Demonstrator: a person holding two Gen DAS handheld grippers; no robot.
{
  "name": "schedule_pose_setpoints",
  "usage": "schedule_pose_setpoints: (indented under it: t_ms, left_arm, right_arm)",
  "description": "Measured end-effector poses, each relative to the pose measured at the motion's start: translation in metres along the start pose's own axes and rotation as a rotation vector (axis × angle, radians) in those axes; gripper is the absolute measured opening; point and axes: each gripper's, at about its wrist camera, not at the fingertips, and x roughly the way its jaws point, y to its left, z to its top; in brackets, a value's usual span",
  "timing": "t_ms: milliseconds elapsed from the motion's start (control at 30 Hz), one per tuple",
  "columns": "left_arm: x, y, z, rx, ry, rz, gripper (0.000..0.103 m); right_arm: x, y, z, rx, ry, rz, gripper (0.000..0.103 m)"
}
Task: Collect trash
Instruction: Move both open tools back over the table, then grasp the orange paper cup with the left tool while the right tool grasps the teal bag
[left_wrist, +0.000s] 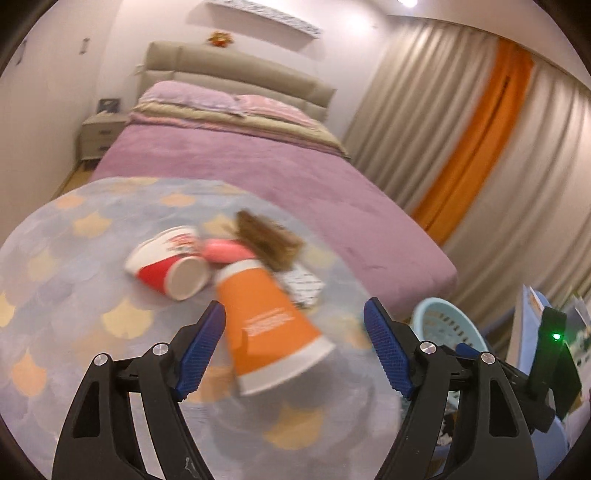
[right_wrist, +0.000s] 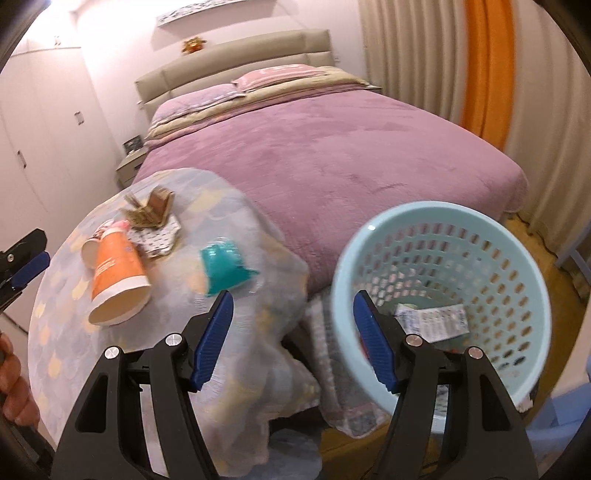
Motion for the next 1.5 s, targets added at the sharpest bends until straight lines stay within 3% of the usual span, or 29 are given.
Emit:
schedule_pose_setpoints:
  t_ms: [333,933,1100,1233,1500]
  left_arm:
    - [0.036,0.038,-0.009,-0.057,0.106,0.013,0.076]
    - [0.074,0.038,-0.024,-0.096,0.188,-0.031,0.075]
    - [0.075,0.035,-0.025,-0.094,0.193,-0.033,0.074]
    - [0.075,0.028,-0.026,-0.084,0.201,-0.047,0.065]
    - [0.072,0.014,-0.027,-0.041,0.183,-0.034,0.055]
  right_arm:
    - [0.04,0.033,0.012,-0.07,0.018,0.032,0.064]
    - [0.084,0.05,0.017,-0.144,0.07,0.023,0.064]
    - [0.088,0.057,0.013,-0.163,0.075,0.03,0.051]
    - [0.087,0.062,0.008,-0.181,0.066,0.034,0.049]
    - [0.081,0.064,0.005,-0.18,0.061,0.04,0.048]
